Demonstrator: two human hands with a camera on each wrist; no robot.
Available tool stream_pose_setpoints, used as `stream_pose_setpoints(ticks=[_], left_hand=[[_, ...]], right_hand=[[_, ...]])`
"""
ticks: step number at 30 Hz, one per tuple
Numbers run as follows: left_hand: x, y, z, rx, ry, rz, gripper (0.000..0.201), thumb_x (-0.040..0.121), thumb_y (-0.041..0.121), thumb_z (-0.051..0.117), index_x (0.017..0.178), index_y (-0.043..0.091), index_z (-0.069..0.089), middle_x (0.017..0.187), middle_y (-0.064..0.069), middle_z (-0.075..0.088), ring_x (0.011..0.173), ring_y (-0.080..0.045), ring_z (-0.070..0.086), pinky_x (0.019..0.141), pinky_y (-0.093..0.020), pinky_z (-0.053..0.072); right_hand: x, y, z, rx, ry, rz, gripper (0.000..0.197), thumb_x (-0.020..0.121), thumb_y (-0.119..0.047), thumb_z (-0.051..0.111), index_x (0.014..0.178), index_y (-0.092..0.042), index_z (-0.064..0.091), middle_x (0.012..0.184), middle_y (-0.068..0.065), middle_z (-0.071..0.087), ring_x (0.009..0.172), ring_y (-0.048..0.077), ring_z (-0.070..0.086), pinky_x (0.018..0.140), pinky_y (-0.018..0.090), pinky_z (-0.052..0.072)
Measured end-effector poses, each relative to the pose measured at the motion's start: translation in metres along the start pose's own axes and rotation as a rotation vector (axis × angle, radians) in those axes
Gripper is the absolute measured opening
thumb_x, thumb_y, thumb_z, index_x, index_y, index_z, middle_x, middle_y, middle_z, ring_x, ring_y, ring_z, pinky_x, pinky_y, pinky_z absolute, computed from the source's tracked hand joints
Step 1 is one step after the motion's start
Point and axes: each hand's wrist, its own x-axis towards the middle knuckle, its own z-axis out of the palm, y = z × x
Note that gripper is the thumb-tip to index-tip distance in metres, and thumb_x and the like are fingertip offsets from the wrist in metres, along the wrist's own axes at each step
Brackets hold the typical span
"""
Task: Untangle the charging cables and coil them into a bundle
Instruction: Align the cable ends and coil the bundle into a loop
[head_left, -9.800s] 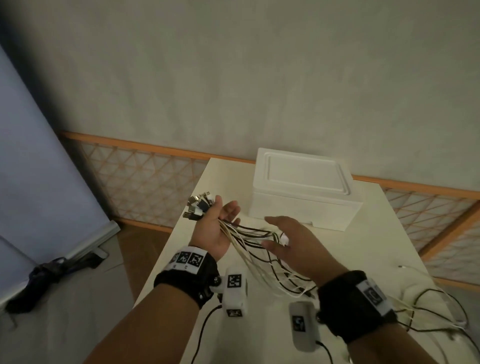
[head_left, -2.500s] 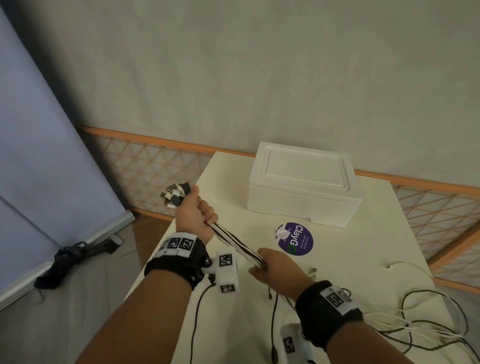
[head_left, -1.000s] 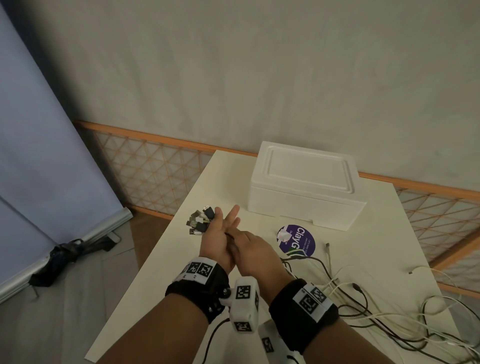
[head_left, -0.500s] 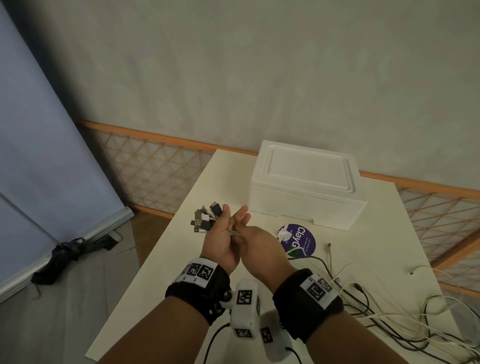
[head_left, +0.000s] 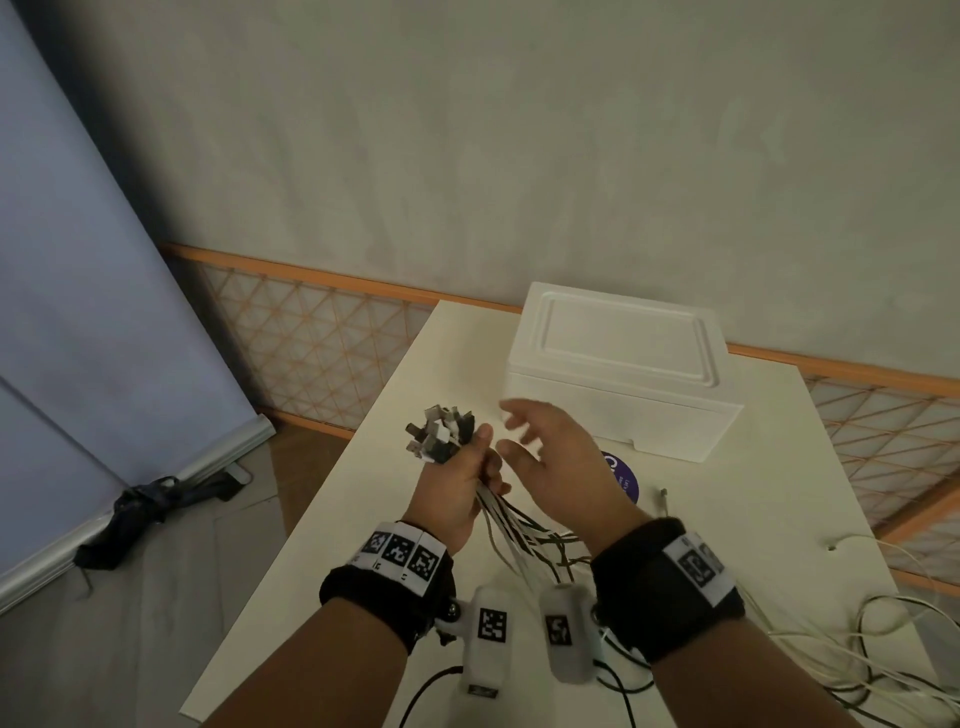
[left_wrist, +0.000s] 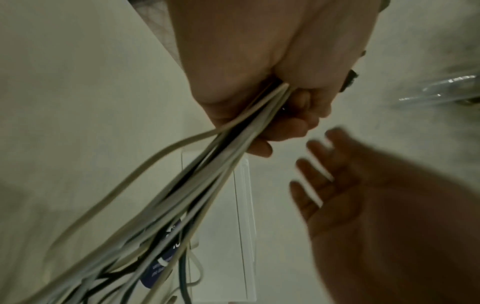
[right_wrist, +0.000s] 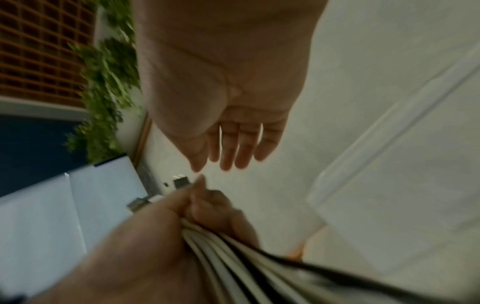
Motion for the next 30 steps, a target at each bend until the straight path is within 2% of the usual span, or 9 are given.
stream_pose_setpoints(ticks=[2, 5, 8, 10, 14, 17, 20, 23, 30], left_hand=[[-0.003, -0.003, 0.005, 0.088, -0.080, 0.062, 0.016, 0.085, 0.021, 0.057, 0.076, 0.011, 0.049, 0.053, 0.002, 0.039, 0.048, -0.012, 0.034, 0.048, -0.025, 0.039], [-0.007, -0.002, 0.010, 0.158, -0.132, 0.083, 0.015, 0.083, 0.013, 0.048, 0.068, 0.012, 0.046, 0.050, 0.003, 0.037, 0.045, -0.011, 0.031, 0.046, -0.025, 0.034], [-0.008, -0.001, 0.008, 0.165, -0.123, 0.037, 0.026, 0.090, 0.007, 0.048, 0.066, 0.015, 0.050, 0.049, 0.002, 0.037, 0.043, -0.011, 0.030, 0.047, -0.025, 0.035], [-0.007, 0.001, 0.006, 0.169, -0.115, 0.008, 0.018, 0.085, 0.008, 0.053, 0.068, 0.013, 0.051, 0.050, 0.000, 0.039, 0.043, -0.012, 0.033, 0.049, -0.026, 0.038], [-0.005, 0.001, 0.002, 0.187, -0.131, -0.003, 0.007, 0.078, 0.007, 0.055, 0.071, 0.008, 0.054, 0.053, -0.003, 0.045, 0.046, -0.015, 0.043, 0.054, -0.029, 0.046], [-0.006, 0.000, -0.002, 0.161, -0.162, -0.016, 0.007, 0.079, 0.013, 0.059, 0.076, 0.007, 0.055, 0.055, -0.003, 0.048, 0.048, -0.016, 0.044, 0.057, -0.031, 0.047], [-0.007, -0.002, -0.006, 0.150, -0.197, -0.013, 0.014, 0.082, 0.018, 0.060, 0.086, 0.005, 0.054, 0.057, -0.002, 0.049, 0.049, -0.016, 0.044, 0.059, -0.032, 0.048], [-0.009, -0.002, -0.005, 0.170, -0.224, -0.006, 0.017, 0.083, 0.017, 0.058, 0.093, 0.005, 0.054, 0.055, -0.001, 0.047, 0.049, -0.015, 0.043, 0.059, -0.031, 0.048], [-0.009, 0.001, -0.005, 0.148, -0.259, 0.011, 0.009, 0.084, 0.014, 0.058, 0.075, 0.015, 0.058, 0.058, 0.000, 0.047, 0.050, -0.014, 0.043, 0.059, -0.032, 0.048]], right_hand=[[0.012, -0.013, -0.005, 0.077, -0.146, -0.016, 0.049, 0.090, -0.020, 0.060, 0.136, -0.028, 0.045, 0.118, -0.012, 0.056, 0.102, 0.003, 0.053, 0.082, 0.006, 0.038], [0.022, -0.020, -0.007, 0.067, -0.274, -0.048, 0.049, 0.091, -0.020, 0.059, 0.137, -0.025, 0.046, 0.130, -0.007, 0.056, 0.112, 0.005, 0.052, 0.095, 0.016, 0.039], [0.025, -0.017, -0.007, 0.011, -0.248, -0.062, 0.045, 0.089, -0.019, 0.061, 0.133, -0.026, 0.052, 0.126, -0.008, 0.060, 0.106, 0.001, 0.053, 0.088, 0.006, 0.034], [0.026, -0.016, -0.004, 0.016, -0.209, -0.033, 0.043, 0.087, -0.018, 0.064, 0.129, -0.027, 0.056, 0.121, -0.010, 0.063, 0.103, 0.001, 0.055, 0.085, 0.003, 0.033], [0.026, -0.016, -0.003, 0.019, -0.136, -0.035, 0.029, 0.086, -0.019, 0.065, 0.114, -0.023, 0.065, 0.100, -0.013, 0.068, 0.090, 0.001, 0.060, 0.079, 0.008, 0.039], [0.023, -0.015, -0.006, 0.066, -0.143, -0.043, 0.021, 0.083, -0.013, 0.066, 0.102, -0.022, 0.067, 0.085, -0.019, 0.064, 0.078, -0.004, 0.060, 0.072, 0.005, 0.041], [0.023, -0.013, -0.007, 0.094, -0.183, -0.025, 0.031, 0.078, -0.004, 0.064, 0.101, -0.024, 0.068, 0.087, -0.020, 0.065, 0.081, -0.002, 0.062, 0.073, 0.006, 0.045], [0.023, -0.012, -0.008, 0.061, -0.190, -0.012, 0.032, 0.078, -0.006, 0.065, 0.105, -0.023, 0.068, 0.091, -0.018, 0.066, 0.083, 0.000, 0.062, 0.074, 0.006, 0.044], [0.026, -0.018, -0.013, 0.103, -0.201, 0.084, 0.011, 0.082, -0.014, 0.069, 0.089, -0.021, 0.064, 0.080, -0.007, 0.067, 0.067, 0.008, 0.064, 0.065, 0.019, 0.048]])
